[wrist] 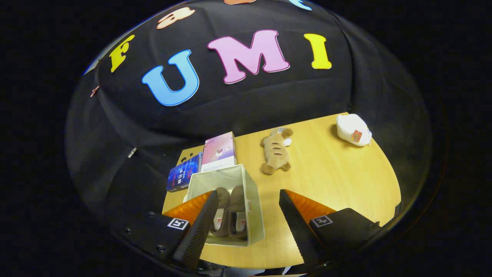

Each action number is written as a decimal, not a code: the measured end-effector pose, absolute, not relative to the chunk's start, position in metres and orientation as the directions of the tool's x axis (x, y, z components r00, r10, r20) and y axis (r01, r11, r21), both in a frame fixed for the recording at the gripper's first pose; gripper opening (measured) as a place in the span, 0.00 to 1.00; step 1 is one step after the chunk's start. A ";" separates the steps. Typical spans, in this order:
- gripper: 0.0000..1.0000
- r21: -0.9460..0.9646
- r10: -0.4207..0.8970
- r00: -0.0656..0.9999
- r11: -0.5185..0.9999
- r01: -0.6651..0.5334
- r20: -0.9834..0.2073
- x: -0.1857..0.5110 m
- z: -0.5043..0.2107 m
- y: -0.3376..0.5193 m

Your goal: Open the storage box then place both shoes into the box .Put the left shoe in first, then the right shoe, with the right side of both shoes facing outward in a uniform manner.

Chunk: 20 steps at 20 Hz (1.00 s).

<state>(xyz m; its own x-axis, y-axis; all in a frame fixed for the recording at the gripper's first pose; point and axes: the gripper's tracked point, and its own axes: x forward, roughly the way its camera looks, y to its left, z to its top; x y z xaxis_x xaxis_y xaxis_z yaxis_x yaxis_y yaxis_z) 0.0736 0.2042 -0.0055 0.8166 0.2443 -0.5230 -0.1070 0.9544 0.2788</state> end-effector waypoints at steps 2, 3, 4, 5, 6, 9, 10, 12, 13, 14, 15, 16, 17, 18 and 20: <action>0.99 0.271 0.235 0.844 0.956 -0.111 -0.482 0.069 0.014 0.181; 0.99 0.269 0.239 0.851 0.956 -0.121 -0.467 0.065 0.022 0.171; 0.99 0.267 0.239 0.860 0.955 -0.126 -0.450 0.061 0.031 0.160; 0.99 0.267 0.244 0.867 0.954 -0.135 -0.434 0.060 0.038 0.151; 0.99 0.265 0.251 0.874 0.953 -0.147 -0.416 0.057 0.045 0.142; 0.99 0.217 0.263 0.892 0.957 -0.193 -0.367 0.049 0.063 0.113; 0.99 0.183 0.262 0.898 0.961 -0.209 -0.352 0.048 0.067 0.102; 0.99 0.112 0.256 0.917 0.966 -0.232 -0.306 0.046 0.080 0.078; 0.99 0.085 0.256 0.926 0.967 -0.241 -0.277 0.045 0.086 0.068; 0.99 0.063 0.255 0.935 0.967 -0.247 -0.247 0.043 0.092 0.058; 0.99 0.045 0.255 0.943 0.967 -0.251 -0.216 0.042 0.099 0.047; 0.99 0.027 0.257 0.949 0.966 -0.256 -0.184 0.042 0.105 0.037; 0.99 0.011 0.259 0.952 0.965 -0.261 -0.163 0.043 0.107 0.029; 0.98 0.000 0.267 0.952 0.963 -0.270 -0.147 0.043 0.108 0.022; 0.99 -0.011 0.286 0.949 0.957 -0.290 -0.131 0.045 0.108 0.013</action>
